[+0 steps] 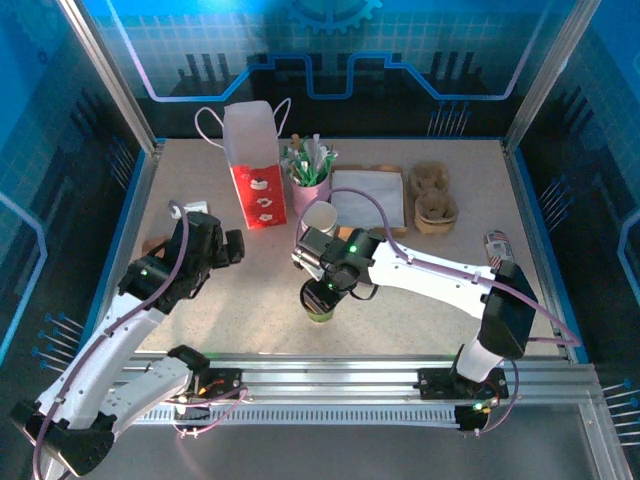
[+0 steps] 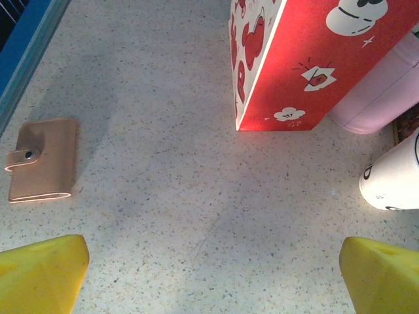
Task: Pack the takeout coffee
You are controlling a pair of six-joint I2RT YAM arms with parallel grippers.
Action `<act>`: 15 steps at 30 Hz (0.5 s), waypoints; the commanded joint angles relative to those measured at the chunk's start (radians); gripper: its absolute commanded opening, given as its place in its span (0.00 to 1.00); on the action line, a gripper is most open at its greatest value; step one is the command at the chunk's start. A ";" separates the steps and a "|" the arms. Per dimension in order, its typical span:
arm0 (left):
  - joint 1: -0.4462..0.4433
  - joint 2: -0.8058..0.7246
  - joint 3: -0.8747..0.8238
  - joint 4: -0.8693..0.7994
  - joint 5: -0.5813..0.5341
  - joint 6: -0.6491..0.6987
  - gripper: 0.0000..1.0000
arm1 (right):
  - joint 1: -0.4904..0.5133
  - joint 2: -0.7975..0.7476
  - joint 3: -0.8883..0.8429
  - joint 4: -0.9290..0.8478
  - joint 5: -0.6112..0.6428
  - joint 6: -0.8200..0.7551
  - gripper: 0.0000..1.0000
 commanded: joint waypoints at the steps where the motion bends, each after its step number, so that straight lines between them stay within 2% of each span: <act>1: 0.009 0.015 -0.019 0.009 0.049 0.024 0.99 | 0.014 0.036 0.018 -0.063 0.043 0.013 0.39; 8: 0.009 0.098 0.018 -0.032 0.209 0.000 0.99 | 0.014 0.060 0.007 -0.063 0.041 0.009 0.39; 15: 0.006 0.189 0.057 -0.088 0.445 -0.054 0.96 | 0.014 0.074 -0.019 -0.050 0.023 -0.005 0.40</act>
